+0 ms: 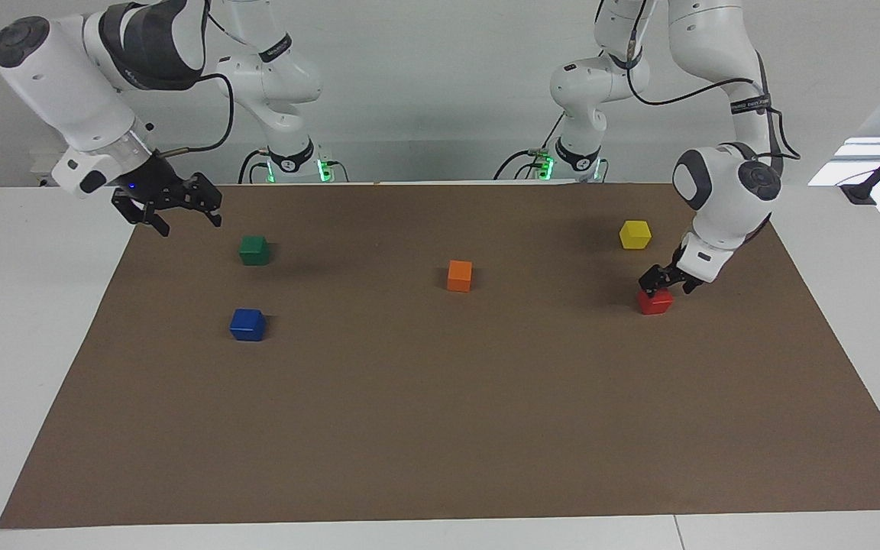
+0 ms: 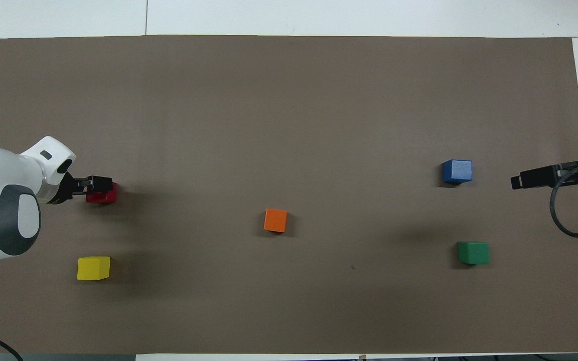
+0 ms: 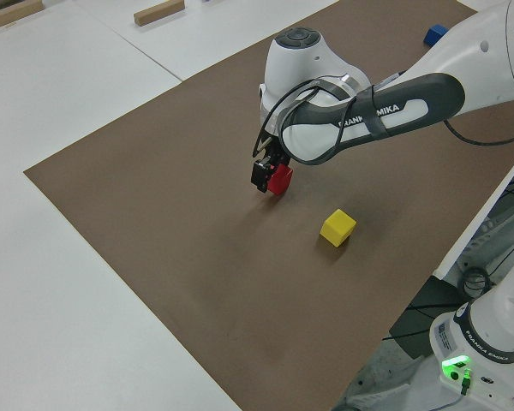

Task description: Transfer red block to right arm and stack on blue block

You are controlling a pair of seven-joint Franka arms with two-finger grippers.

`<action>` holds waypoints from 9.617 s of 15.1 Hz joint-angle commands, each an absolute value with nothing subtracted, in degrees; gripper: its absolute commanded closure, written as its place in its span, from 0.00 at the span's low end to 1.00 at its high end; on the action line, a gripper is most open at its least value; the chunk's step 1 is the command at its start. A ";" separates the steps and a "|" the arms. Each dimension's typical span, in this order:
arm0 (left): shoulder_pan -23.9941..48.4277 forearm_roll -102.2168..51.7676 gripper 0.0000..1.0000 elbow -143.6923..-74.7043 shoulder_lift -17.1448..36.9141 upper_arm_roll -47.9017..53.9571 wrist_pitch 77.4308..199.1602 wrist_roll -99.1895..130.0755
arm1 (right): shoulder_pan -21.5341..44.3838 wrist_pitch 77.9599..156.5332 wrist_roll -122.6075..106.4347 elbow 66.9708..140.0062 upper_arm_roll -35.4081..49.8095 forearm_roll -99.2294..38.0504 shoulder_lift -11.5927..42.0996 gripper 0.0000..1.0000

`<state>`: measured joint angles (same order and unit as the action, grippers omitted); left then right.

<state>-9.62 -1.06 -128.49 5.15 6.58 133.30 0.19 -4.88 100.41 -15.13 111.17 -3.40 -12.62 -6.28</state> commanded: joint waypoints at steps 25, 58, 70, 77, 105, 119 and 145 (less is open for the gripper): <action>-5.45 -0.26 1.00 -122.19 8.96 6.50 124.66 4.83 | -4.05 76.31 -48.60 124.63 -2.55 -86.02 10.89 0.00; 24.52 -53.25 1.00 -123.22 -11.86 11.69 135.88 102.74 | 19.60 70.66 -53.09 127.62 -1.67 -123.65 18.37 0.00; 24.61 -53.53 1.00 -124.28 -12.74 11.60 134.56 102.40 | 20.04 70.93 -52.82 128.06 -1.32 -123.75 18.11 1.00; 20.77 -52.65 0.00 -123.31 -14.32 10.90 133.87 102.48 | 19.95 70.75 -52.91 127.71 -1.32 -123.75 18.11 1.00; -4.84 2.11 0.00 -93.60 3.17 10.11 90.70 15.38 | 1.23 100.97 -13.11 104.33 -1.93 -18.24 4.04 1.00; 2.37 -1.39 0.00 -92.04 4.64 3.09 90.98 15.64 | 2.19 120.31 7.82 110.91 -1.76 2.54 10.19 1.00; 2.90 1.32 0.00 -93.69 1.32 2.90 94.04 2.90 | 1.49 130.80 9.32 117.26 -1.67 2.02 11.43 0.00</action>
